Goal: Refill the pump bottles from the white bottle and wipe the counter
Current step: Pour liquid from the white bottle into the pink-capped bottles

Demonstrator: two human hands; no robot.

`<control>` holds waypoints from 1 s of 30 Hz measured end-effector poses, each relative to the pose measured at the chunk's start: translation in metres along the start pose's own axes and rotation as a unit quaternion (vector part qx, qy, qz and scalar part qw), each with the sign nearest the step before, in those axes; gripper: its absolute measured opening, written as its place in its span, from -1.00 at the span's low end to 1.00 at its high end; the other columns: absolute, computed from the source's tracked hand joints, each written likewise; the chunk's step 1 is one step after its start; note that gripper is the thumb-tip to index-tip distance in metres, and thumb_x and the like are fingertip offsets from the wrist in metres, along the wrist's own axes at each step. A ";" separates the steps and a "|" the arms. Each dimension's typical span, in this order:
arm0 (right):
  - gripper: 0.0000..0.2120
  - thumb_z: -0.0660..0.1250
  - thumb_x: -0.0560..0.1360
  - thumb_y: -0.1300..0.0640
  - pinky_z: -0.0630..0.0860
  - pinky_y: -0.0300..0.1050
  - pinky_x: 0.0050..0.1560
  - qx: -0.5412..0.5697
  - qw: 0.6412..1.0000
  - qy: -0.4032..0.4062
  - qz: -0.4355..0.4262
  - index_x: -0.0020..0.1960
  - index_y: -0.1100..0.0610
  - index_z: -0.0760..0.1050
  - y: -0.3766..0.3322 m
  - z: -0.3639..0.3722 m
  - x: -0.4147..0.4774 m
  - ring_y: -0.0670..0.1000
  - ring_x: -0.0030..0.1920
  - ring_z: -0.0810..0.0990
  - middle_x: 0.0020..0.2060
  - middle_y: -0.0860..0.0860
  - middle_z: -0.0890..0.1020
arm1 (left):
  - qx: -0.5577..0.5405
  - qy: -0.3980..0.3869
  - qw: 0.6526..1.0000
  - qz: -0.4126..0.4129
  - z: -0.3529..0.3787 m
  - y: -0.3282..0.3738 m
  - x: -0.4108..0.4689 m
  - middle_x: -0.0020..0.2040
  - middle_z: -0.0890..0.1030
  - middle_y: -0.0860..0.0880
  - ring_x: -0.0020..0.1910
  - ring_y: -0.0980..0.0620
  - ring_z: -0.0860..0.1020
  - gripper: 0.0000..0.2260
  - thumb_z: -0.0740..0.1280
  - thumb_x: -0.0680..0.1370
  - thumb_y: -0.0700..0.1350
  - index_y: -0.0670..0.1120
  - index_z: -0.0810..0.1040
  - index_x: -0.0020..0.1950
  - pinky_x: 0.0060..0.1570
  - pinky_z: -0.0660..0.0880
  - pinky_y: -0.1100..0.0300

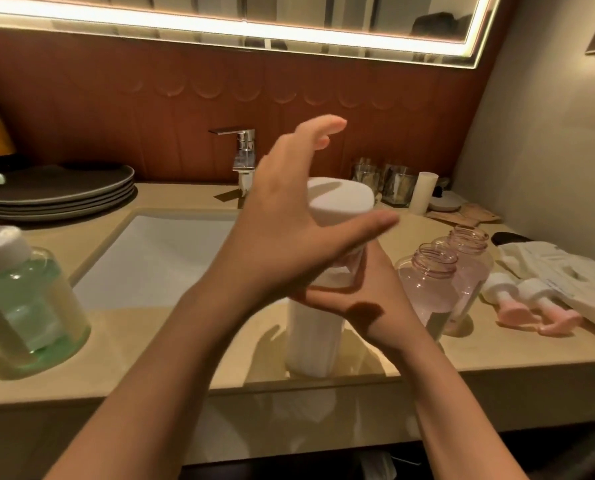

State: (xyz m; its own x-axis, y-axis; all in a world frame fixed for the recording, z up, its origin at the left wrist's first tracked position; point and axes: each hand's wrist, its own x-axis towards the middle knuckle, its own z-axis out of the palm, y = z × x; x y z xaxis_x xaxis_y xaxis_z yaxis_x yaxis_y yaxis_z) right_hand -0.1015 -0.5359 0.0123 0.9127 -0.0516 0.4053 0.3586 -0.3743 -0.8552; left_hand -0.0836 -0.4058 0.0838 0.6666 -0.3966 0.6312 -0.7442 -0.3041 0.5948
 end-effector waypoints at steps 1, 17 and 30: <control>-0.20 0.60 0.22 -0.02 0.54 0.02 0.14 -0.001 1.000 -0.003 0.000 0.36 -0.02 0.31 0.000 0.000 0.001 -0.12 0.19 0.53 0.21 -0.09 0.54 | 0.019 -0.004 1.000 0.004 0.004 -0.001 0.000 0.30 0.32 0.19 0.26 0.22 0.30 -0.24 0.42 0.30 0.28 0.14 0.22 0.42 0.07 0.22 0.46; -0.14 0.62 0.12 0.00 0.55 -0.04 0.13 0.017 0.999 0.024 0.018 0.32 -0.11 0.27 -0.002 0.000 -0.004 -0.20 0.08 0.57 0.12 -0.18 0.56 | -0.064 0.137 0.984 -0.091 -0.011 -0.023 -0.015 0.12 0.47 0.26 0.11 0.31 0.46 -0.49 0.41 0.41 0.19 0.16 0.34 0.30 -0.02 0.41 0.42; -0.16 0.55 0.18 -0.11 0.55 0.00 0.13 -0.010 1.000 -0.017 0.002 0.37 -0.02 0.28 0.002 -0.002 -0.002 -0.15 0.17 0.53 0.21 -0.12 0.52 | -0.074 -0.039 0.996 -0.021 0.003 -0.007 0.003 0.13 0.57 0.11 0.14 0.20 0.52 -0.35 0.51 0.22 0.15 0.08 0.46 0.28 0.07 0.54 0.26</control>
State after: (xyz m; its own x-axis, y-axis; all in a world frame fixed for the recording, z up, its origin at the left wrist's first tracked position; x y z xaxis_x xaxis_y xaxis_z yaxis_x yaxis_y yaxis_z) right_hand -0.1034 -0.5390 0.0102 0.9206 -0.0218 0.3898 0.3507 -0.3928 -0.8501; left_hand -0.0763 -0.4077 0.0801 0.6878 -0.4534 0.5668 -0.6966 -0.1928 0.6911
